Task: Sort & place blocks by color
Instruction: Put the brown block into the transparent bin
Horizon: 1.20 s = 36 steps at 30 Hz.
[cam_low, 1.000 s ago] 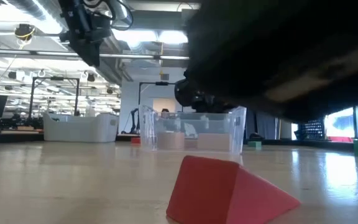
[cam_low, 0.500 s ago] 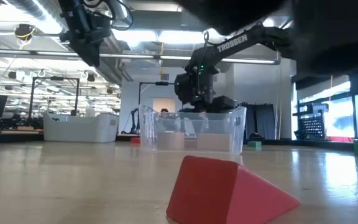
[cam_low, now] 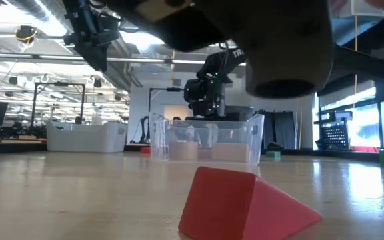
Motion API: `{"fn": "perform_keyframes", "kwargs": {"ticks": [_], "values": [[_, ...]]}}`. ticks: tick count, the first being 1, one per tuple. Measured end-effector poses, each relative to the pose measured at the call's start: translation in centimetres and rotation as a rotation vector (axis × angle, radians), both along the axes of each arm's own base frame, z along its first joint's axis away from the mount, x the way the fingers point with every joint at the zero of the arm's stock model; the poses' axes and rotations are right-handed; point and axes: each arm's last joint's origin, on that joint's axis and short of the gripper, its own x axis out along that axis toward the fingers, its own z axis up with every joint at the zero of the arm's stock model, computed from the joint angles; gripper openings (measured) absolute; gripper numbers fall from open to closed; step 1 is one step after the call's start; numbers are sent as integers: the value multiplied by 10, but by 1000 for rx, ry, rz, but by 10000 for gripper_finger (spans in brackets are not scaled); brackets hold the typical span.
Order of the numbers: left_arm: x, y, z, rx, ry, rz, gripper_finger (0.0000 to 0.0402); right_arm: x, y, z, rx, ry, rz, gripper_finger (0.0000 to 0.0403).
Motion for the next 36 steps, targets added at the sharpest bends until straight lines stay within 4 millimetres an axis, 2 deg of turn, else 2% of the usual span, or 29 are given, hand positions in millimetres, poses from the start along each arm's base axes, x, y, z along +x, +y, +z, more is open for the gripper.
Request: {"fn": "perform_keyframes", "kwargs": {"ticks": [11, 17, 27, 30, 36], "values": [[0, 0, 0, 0, 0, 1, 163, 1, 0, -5, 7, 2, 42, 239], [0, 0, 0, 0, 0, 1, 163, 3, -2, 3, -10, -17, 30, 239], [0, 0, 0, 0, 0, 0, 163, -2, 1, 3, 31, 26, 31, 239], [0, 0, 0, 0, 0, 0, 163, 2, -1, -2, 28, -23, 48, 239], [1, -1, 0, -23, -16, -21, 163, 0, -1, -8, 45, 3, 58, 239]]}}
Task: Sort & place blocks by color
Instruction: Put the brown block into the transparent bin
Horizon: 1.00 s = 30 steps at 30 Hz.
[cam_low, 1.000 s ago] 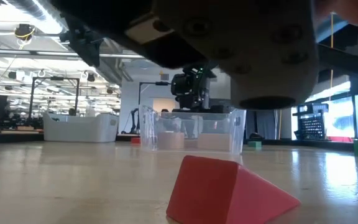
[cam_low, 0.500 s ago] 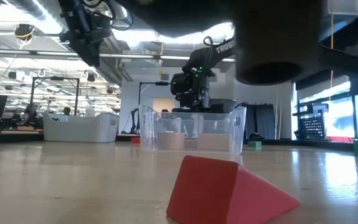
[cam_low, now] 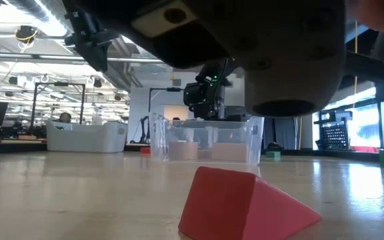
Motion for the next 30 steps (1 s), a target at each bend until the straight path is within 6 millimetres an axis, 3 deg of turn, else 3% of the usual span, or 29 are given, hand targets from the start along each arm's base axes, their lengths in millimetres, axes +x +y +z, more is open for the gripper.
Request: {"fn": "perform_keyframes", "kwargs": {"ticks": [9, 17, 30], "values": [[0, 0, 0, -9, -5, -7, 163, 0, -2, 1, -7, -12, 19, 239], [0, 0, 0, -10, -8, -6, 163, 0, -9, -13, 12, -15, -4, 239], [0, 0, 0, -10, -7, -6, 163, 0, -11, -15, 149, -23, -390, 239]]}}
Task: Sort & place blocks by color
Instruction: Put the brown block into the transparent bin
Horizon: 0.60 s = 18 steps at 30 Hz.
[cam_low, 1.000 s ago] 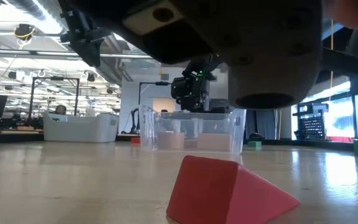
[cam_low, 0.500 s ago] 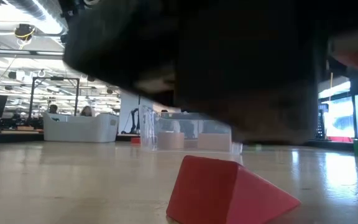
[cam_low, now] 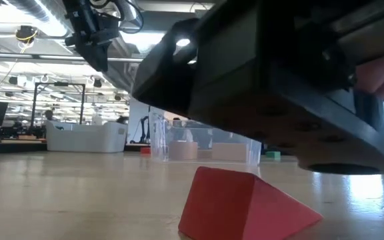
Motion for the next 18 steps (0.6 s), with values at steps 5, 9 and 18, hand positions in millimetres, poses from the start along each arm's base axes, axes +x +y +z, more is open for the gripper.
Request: {"fn": "perform_keyframes", "kwargs": {"ticks": [5, 9, 18], "values": [[0, 0, 0, 0, 0, 0, 163, 0, -1, -1, 41, -33, -2, 239], [0, 0, 0, 0, 0, 0, 163, 1, -1, -1, 49, -49, 2, 239], [0, 0, 0, 0, 0, 0, 163, 4, -2, -2, 2, -51, 9, 205]]}}
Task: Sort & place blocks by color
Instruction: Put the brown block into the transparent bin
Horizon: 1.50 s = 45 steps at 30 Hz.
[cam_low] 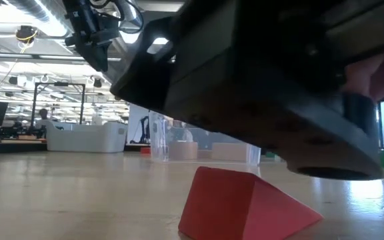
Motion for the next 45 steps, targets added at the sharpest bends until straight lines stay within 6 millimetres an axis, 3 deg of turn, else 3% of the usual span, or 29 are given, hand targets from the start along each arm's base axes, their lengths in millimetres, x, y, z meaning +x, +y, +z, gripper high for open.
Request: {"fn": "perform_keyframes", "kwargs": {"ticks": [7, 17, 24, 33, 41, 45], "values": [[0, 0, 0, 0, 0, 0, 163, 0, 0, 0, -13, 12, 0, 129], [0, 0, 0, 0, 0, 0, 163, -1, 2, 6, -43, 39, -23, 129], [0, 0, 0, 1, 2, -2, 163, 5, 13, 38, -138, 39, -61, 129], [0, 0, 0, 0, 4, -2, 163, 9, 55, 89, -182, 35, -44, 129], [0, 0, 0, 3, 7, 1, 163, 11, 112, 121, -58, 57, -13, 129], [0, 0, 0, 8, 18, -12, 163, 18, 139, 123, -16, 84, -38, 129]]}}
